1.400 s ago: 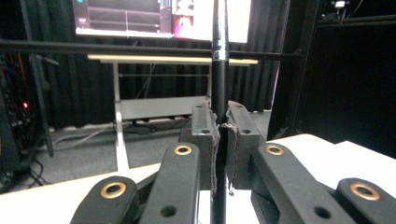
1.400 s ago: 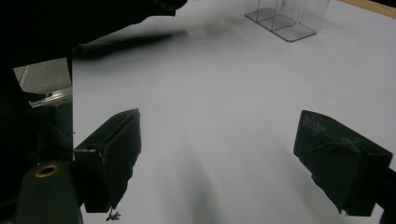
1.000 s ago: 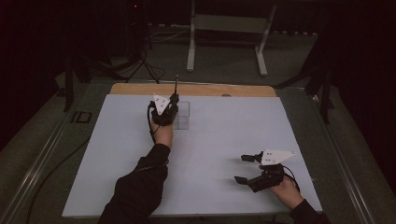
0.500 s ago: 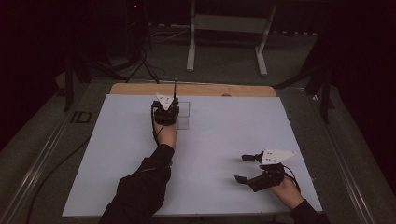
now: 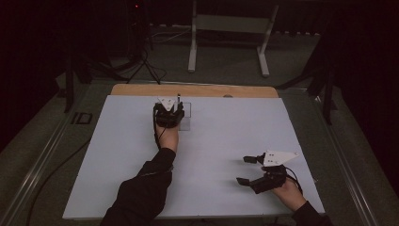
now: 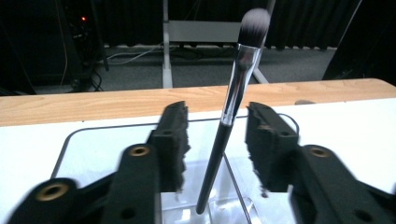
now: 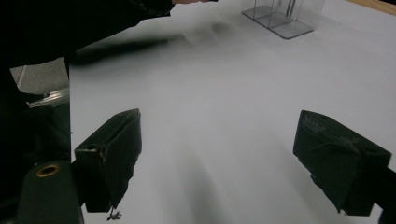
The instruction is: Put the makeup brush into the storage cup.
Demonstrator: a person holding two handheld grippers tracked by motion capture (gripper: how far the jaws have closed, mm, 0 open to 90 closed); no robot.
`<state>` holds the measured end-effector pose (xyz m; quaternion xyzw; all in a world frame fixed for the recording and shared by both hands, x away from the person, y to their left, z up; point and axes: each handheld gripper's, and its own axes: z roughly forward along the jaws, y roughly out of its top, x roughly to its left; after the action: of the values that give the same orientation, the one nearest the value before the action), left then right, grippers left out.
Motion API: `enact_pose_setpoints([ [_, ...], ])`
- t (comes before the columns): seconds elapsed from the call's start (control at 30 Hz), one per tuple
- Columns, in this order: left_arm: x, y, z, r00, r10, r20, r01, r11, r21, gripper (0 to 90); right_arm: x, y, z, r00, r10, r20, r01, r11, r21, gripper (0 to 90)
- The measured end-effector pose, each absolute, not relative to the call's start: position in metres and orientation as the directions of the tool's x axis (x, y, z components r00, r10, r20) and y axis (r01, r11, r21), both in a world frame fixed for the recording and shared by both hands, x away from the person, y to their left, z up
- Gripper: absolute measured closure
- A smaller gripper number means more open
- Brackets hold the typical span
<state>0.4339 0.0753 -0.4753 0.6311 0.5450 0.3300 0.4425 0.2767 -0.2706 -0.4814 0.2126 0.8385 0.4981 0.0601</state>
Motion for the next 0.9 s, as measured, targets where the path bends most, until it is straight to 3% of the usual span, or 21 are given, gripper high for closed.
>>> enact_pose_setpoints([
  [0.17,0.435,0.078,-0.469,0.157,0.980,-0.121,0.442,0.040,0.896,30.8,0.277,-0.271,-0.482,-0.901,0.419,0.113,0.299,0.412,0.861,15.4],
  [0.3,0.435,0.078,-0.466,0.181,0.977,-0.111,0.458,0.016,0.889,19.6,0.278,-0.271,-0.482,-0.900,0.421,0.112,0.300,0.414,0.859,15.4],
  [0.5,0.428,0.076,-0.459,0.215,0.971,-0.109,0.451,0.001,0.892,14.7,0.279,-0.272,-0.483,-0.898,0.427,0.108,0.301,0.415,0.859,15.4],
  [0.67,0.420,0.077,-0.449,0.257,0.961,-0.100,0.447,-0.026,0.894,4.3,0.280,-0.273,-0.484,-0.894,0.433,0.116,0.311,0.413,0.856,15.4],
  [0.9,0.409,0.080,-0.437,0.306,0.948,-0.091,0.445,-0.058,0.894,2.6,0.281,-0.273,-0.485,-0.892,0.438,0.116,0.314,0.414,0.854,15.4],
])
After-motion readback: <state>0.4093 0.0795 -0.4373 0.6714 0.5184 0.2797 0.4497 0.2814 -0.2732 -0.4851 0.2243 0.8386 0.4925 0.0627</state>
